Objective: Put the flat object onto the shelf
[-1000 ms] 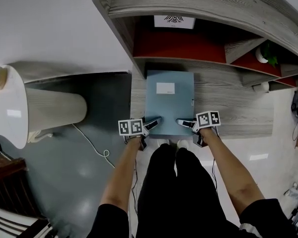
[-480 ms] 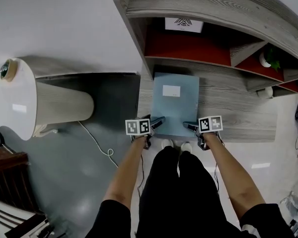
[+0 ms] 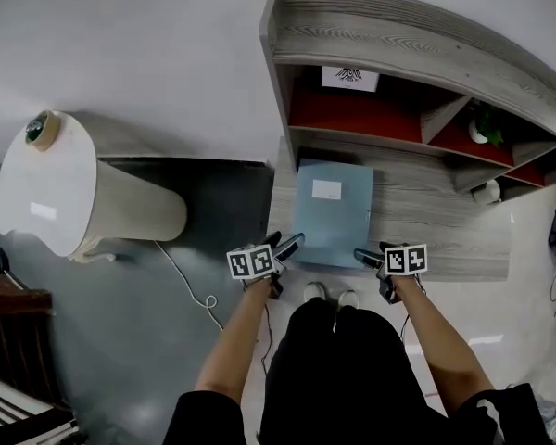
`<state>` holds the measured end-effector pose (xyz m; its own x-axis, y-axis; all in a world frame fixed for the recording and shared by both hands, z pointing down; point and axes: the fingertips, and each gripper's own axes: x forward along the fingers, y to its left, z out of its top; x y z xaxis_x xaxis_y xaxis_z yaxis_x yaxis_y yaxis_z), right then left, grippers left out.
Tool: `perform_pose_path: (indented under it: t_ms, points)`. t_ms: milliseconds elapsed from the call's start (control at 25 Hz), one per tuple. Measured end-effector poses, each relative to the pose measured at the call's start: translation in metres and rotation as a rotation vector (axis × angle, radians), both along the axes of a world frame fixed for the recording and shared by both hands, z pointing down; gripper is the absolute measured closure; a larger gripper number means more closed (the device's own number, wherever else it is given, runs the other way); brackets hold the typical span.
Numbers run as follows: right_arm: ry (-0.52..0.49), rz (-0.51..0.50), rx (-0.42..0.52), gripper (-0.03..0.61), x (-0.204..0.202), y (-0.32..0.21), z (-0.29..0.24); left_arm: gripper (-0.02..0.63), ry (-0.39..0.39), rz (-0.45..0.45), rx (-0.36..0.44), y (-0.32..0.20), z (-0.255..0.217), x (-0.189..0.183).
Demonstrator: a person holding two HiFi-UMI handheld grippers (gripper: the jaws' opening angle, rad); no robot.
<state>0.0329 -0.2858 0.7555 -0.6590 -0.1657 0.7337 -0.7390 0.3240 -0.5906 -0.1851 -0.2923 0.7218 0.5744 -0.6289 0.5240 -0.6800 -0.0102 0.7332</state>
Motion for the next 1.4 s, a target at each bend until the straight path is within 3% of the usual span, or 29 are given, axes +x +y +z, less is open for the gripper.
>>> perform_pose_path:
  t_ms: [280,440,600,640,720,760,840,920,1040,1400]
  points:
    - [-0.097,0.043,0.136,0.167,-0.001,-0.01,-0.067,0.229,-0.056,-0.061,0.128,0.036,-0.065,-0.011]
    - [-0.151,0.102,0.234,0.233,0.008,-0.009,-0.117,0.23,-0.009,-0.182,0.158,0.048,-0.117,-0.023]
    - [-0.174,0.216,0.299,0.344,0.035,-0.005,-0.157,0.246,-0.095,-0.195,0.277,0.052,-0.171,-0.027]
    - [-0.184,0.237,0.317,0.373,0.038,-0.006,-0.167,0.289,-0.102,-0.201,0.317,0.053,-0.185,-0.028]
    - [-0.2,0.252,0.375,0.399,0.04,-0.013,-0.19,0.511,-0.076,-0.235,0.396,0.052,-0.213,-0.03]
    - [-0.199,0.25,0.415,0.421,0.04,-0.018,-0.203,0.517,-0.069,-0.247,0.43,0.05,-0.224,-0.03]
    - [-0.172,0.247,0.5,0.474,0.043,-0.027,-0.226,0.517,-0.122,-0.243,0.484,0.046,-0.242,-0.031]
    - [-0.121,0.247,0.577,0.559,0.049,-0.037,-0.245,0.56,-0.229,-0.208,0.536,0.038,-0.256,-0.029]
    - [-0.069,0.244,0.665,0.578,0.058,-0.052,-0.265,0.595,-0.356,-0.147,0.597,0.028,-0.27,-0.022]
    - [0.096,0.251,0.832,0.578,0.093,-0.07,-0.292,0.6,-0.434,-0.137,0.613,-0.005,-0.28,-0.003]
